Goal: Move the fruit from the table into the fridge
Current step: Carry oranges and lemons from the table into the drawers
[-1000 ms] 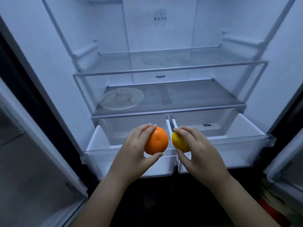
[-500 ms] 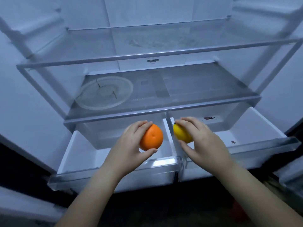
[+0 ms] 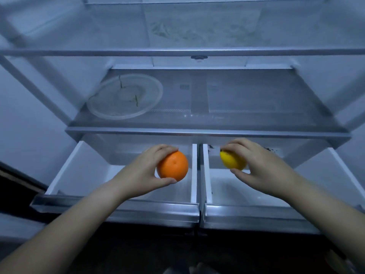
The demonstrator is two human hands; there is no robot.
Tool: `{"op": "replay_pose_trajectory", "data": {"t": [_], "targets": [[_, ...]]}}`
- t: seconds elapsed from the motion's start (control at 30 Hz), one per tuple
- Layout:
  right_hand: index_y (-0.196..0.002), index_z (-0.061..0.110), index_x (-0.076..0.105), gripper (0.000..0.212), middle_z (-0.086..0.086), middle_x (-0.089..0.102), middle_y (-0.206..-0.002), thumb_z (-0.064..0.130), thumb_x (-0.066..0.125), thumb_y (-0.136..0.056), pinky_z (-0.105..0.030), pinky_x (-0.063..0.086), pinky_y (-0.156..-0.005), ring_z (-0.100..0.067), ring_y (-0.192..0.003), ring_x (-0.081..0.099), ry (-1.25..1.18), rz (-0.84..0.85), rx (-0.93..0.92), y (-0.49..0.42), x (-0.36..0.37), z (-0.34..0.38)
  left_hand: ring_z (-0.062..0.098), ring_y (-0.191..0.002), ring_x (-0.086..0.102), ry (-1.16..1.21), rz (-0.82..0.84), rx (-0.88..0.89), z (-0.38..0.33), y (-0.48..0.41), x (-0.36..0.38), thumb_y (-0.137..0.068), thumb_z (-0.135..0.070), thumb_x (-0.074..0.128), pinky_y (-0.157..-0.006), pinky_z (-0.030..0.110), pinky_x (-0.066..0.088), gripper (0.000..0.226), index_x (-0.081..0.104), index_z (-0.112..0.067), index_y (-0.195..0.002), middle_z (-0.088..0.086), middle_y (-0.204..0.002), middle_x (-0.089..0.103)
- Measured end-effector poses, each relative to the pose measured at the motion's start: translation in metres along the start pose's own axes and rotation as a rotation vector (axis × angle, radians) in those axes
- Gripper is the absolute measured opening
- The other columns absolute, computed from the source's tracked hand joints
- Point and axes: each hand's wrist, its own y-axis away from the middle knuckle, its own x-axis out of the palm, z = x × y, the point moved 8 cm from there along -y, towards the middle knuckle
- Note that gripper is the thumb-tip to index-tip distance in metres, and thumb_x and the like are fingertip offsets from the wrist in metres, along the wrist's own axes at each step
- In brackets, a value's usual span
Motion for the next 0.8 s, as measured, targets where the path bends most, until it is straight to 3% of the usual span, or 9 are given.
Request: {"op": "replay_pose_trajectory", "data": {"t": [0.13, 0.27, 0.4, 0.53, 0.67, 0.8], "targets": [[-0.129, 0.034, 0.046, 0.049, 0.013, 0.044, -0.131, 0.029, 0.065, -0.084, -0.021, 0.037, -0.075, -0.011, -0.109, 0.049, 0.015, 0.172, -0.075, -0.004, 0.02, -0.02, -0.007, -0.119, 0.032, -0.007, 0.081, 0.01, 0.004, -0.008, 0.009, -0.072, -0.043, 0.076, -0.092, 0.003, 0.023, 0.075, 0.037, -0.038, -0.136, -0.024, -0.13, 0.034], [-0.126, 0.039, 0.043, 0.049, 0.015, 0.042, -0.13, 0.032, 0.065, -0.082, -0.034, 0.049, -0.08, -0.009, -0.113, 0.047, -0.03, 0.301, -0.13, -0.005, 0.035, -0.034, -0.004, -0.121, 0.035, -0.015, 0.183, 0.028, 0.018, -0.016, 0.016, -0.073, -0.043, 0.075, -0.093, 0.006, 0.027, 0.073, 0.038, -0.036, -0.135, -0.019, -0.135, 0.038], [-0.128, 0.037, 0.041, 0.052, 0.014, 0.041, -0.13, 0.031, 0.065, -0.082, -0.037, 0.048, -0.084, -0.009, -0.115, 0.045, -0.011, 0.421, -0.123, -0.007, 0.053, -0.051, 0.0, -0.123, 0.036, -0.051, 0.305, 0.03, 0.035, -0.022, 0.028, -0.076, -0.043, 0.074, -0.097, 0.012, 0.032, 0.072, 0.037, -0.034, -0.137, -0.016, -0.137, 0.039], [-0.133, 0.032, 0.041, 0.055, 0.01, 0.041, -0.131, 0.031, 0.064, -0.083, -0.023, 0.041, -0.084, -0.009, -0.117, 0.044, 0.013, 0.512, -0.118, -0.009, 0.076, -0.06, 0.002, -0.121, 0.037, -0.113, 0.399, 0.064, 0.049, -0.029, 0.043, -0.076, -0.041, 0.073, -0.09, 0.005, 0.027, 0.071, 0.038, -0.031, -0.137, -0.013, -0.136, 0.04], [-0.133, 0.028, 0.043, 0.051, 0.006, 0.041, -0.128, 0.034, 0.061, -0.085, -0.03, 0.043, -0.085, -0.014, -0.112, 0.046, 0.083, 0.633, -0.178, -0.003, 0.101, -0.065, 0.009, -0.12, 0.042, -0.143, 0.482, 0.074, 0.063, -0.032, 0.057, -0.074, -0.044, 0.072, -0.097, 0.028, 0.039, 0.071, 0.038, -0.033, -0.135, -0.012, -0.134, 0.043], [-0.132, 0.024, 0.043, 0.049, 0.002, 0.042, -0.128, 0.033, 0.058, -0.086, -0.033, 0.042, -0.089, -0.016, -0.112, 0.046, 0.095, 0.684, -0.208, 0.001, 0.116, -0.072, 0.01, -0.124, 0.039, -0.174, 0.534, 0.101, 0.074, -0.028, 0.068, -0.075, -0.042, 0.072, -0.099, 0.02, 0.03, 0.072, 0.039, -0.027, -0.138, -0.008, -0.137, 0.043]]}}
